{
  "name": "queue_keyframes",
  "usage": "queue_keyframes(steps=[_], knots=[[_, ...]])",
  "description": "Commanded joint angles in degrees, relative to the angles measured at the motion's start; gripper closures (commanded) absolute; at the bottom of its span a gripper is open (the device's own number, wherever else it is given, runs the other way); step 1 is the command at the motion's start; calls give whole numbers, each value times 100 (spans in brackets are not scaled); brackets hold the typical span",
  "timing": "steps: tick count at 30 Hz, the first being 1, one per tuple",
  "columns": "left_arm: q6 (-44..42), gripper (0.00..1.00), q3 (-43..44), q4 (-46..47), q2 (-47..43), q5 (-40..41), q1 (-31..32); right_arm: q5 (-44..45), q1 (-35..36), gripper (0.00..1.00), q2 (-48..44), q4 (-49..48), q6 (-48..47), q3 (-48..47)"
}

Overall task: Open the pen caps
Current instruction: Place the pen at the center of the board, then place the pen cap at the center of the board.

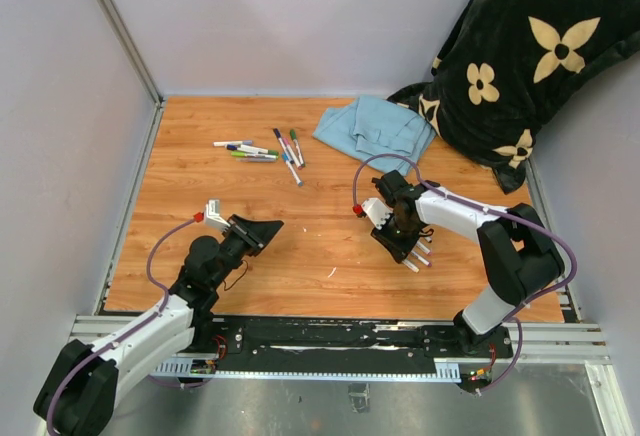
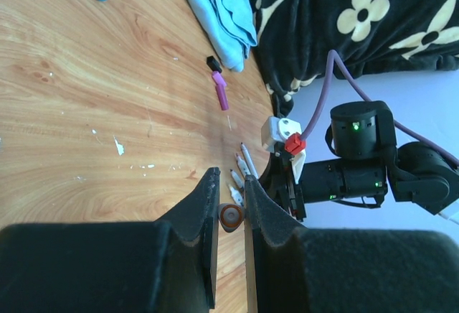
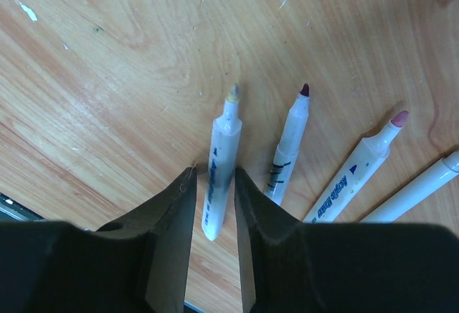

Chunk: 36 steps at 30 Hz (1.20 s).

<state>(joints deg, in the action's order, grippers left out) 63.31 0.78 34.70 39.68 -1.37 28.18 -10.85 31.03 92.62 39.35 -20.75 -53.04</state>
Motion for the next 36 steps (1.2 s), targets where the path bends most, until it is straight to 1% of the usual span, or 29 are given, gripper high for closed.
queue_keyframes(steps=[1,8,14,18,24,29,33,36], knots=[[44,100,-61,275,105,-124,-43,-20,-73,71,32,125,-37,-57],[96,100,-13,427,360,-308,-41,-20,-70,70,-152,118,-81,-83],[109,100,76,476,654,-402,13,-86,-78,60,-532,124,-210,-110],[98,100,209,505,1000,-202,303,-155,-137,57,-813,133,-302,-119],[60,100,627,722,1992,113,929,-465,-223,55,-1212,268,-548,-195],[108,100,1152,906,3070,93,1291,-598,-340,49,-1603,301,-704,-185],[161,100,1571,1091,3818,157,1609,-660,-495,48,-1809,317,-743,-181],[250,100,1890,1120,4286,352,1811,-693,-595,48,-1931,314,-759,-172]])
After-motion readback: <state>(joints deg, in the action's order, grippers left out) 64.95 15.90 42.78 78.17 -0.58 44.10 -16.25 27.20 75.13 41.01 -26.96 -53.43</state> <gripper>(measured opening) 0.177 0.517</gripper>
